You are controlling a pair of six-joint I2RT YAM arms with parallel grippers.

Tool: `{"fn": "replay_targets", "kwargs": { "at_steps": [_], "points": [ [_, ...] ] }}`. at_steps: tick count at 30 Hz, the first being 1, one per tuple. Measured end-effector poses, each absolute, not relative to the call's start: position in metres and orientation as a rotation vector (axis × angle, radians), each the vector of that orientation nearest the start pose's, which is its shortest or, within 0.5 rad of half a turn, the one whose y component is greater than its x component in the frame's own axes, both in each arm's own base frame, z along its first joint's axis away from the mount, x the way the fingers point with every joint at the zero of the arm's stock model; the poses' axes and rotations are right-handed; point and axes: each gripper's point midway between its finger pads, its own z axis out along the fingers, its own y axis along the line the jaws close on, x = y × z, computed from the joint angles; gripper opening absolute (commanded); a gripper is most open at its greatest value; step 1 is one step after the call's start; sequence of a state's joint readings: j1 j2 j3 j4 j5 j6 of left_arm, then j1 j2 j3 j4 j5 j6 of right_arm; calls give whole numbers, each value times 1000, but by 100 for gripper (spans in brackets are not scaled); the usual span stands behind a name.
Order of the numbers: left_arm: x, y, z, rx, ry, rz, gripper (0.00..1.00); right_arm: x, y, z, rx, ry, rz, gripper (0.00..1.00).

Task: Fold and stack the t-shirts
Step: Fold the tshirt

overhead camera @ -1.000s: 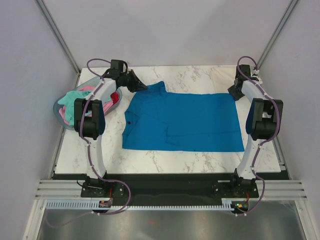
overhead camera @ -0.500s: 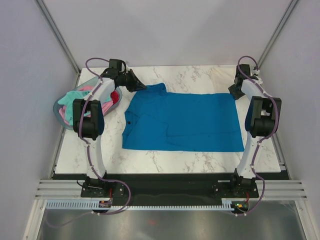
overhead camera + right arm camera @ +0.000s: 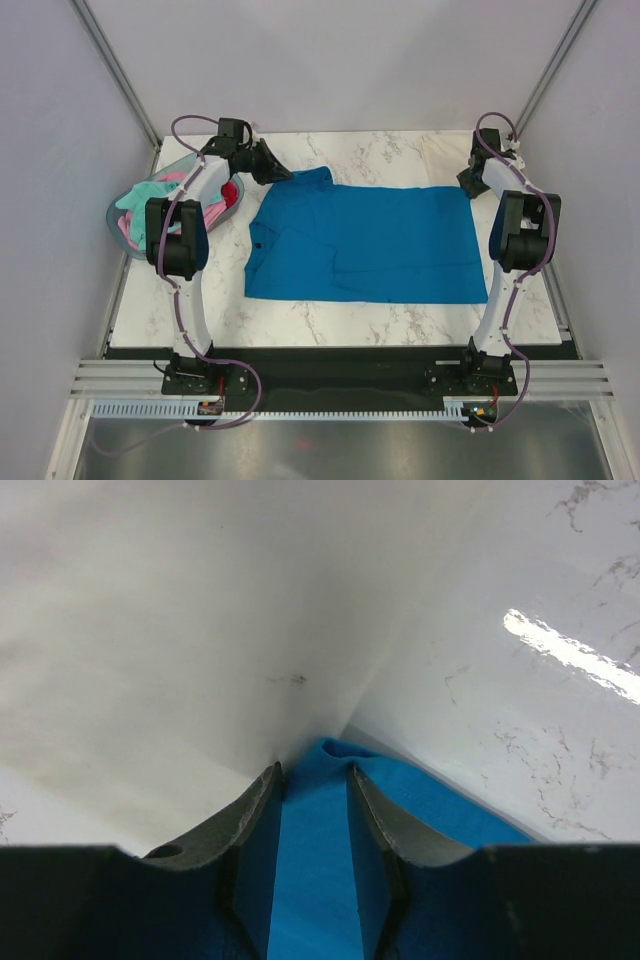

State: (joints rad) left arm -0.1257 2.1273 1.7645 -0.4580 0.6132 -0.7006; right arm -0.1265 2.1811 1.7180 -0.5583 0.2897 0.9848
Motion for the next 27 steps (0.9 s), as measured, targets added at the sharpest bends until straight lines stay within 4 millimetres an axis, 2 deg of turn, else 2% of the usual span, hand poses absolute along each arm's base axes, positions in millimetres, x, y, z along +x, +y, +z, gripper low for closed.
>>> {"fn": "replay_targets", "kwargs": {
  "at_steps": [3, 6, 7, 10, 20, 27],
  "points": [
    [505, -188, 137, -406, 2458, -1106, 2, 523, -84, 47, 1422, 2090, -39, 32],
    [504, -187, 138, -403, 2459, -1104, 2, 523, -84, 47, 1425, 2088, -39, 18],
    [504, -187, 138, -401, 2461, -1101, 2, 523, -84, 47, 1425, 2087, -39, 10],
    [502, -184, 140, -399, 2473, -1074, 2, 523, -84, 47, 1424, 2087, -42, 0],
    [492, -164, 159, -386, 2488, -948, 2, 519, -85, 48, 1386, 2111, -56, 0],
    [478, -152, 182, -363, 2475, -921, 2, 503, -82, 44, 1346, 2152, -63, 0]
  ]
}}
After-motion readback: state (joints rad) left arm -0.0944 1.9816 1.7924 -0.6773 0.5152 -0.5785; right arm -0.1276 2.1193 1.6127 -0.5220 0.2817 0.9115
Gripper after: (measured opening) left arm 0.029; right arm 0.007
